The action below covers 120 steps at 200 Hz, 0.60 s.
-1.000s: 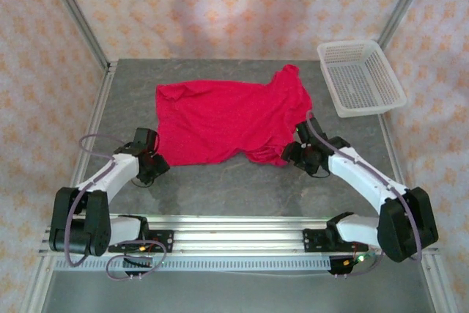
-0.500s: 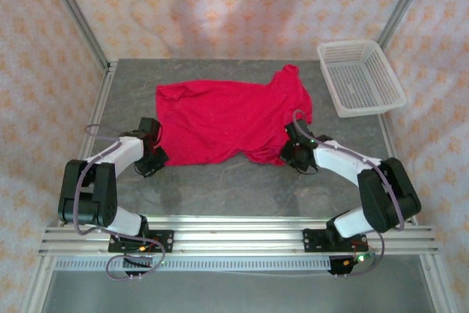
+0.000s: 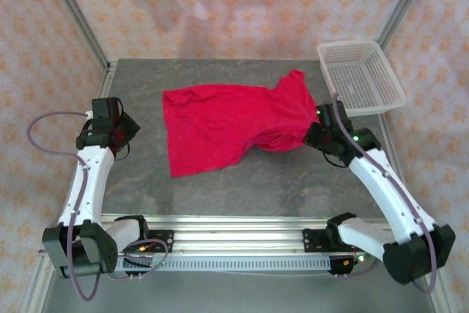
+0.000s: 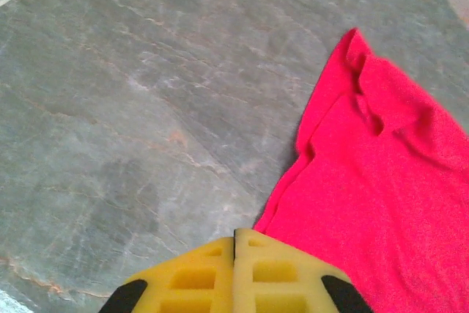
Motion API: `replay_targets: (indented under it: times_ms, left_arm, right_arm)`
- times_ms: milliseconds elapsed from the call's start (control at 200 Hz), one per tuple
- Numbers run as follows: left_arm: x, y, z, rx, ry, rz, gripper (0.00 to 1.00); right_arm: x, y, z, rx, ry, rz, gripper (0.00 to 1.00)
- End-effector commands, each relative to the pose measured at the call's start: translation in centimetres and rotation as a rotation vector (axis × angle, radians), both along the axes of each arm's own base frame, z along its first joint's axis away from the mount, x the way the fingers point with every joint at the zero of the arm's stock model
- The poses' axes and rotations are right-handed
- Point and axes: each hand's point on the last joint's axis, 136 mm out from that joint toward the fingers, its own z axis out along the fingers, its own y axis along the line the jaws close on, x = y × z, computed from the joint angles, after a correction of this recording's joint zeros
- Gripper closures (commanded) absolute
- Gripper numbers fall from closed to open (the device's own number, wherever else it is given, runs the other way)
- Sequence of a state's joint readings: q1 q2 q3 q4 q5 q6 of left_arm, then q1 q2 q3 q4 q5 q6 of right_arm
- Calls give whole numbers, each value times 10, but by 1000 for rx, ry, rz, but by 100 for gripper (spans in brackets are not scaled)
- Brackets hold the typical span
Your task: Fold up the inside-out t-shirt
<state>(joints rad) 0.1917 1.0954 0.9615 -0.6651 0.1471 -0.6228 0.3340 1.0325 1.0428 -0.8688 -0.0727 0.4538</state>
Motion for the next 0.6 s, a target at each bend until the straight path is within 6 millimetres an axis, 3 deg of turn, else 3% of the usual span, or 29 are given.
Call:
replay_targets:
  times_ms: [0,130,225,315,495,595]
  left_arm:
    - [-10,-31,-33,-131,61,-94,79]
    - [-20,-63,-69,-179,131,-181,53]
    - [-28,-91,-93,-204,182,-245,46]
    - [-39,-108,-111,-199,232,-280,48]
    - [-58,-122,-135,-156,308,-310,67]
    - [-65,-129,-143,-131,332,-321,67]
  right_arm:
    - [-18,3,-8,15,78,43,100]
    - [-9,19,-4,98,62,63,100]
    - [-4,17,-6,71,72,57,100]
    - [-1,16,-9,61,85,55,100]
    - [4,19,-15,71,94,54,100]
    - [5,20,-18,69,105,58,100]
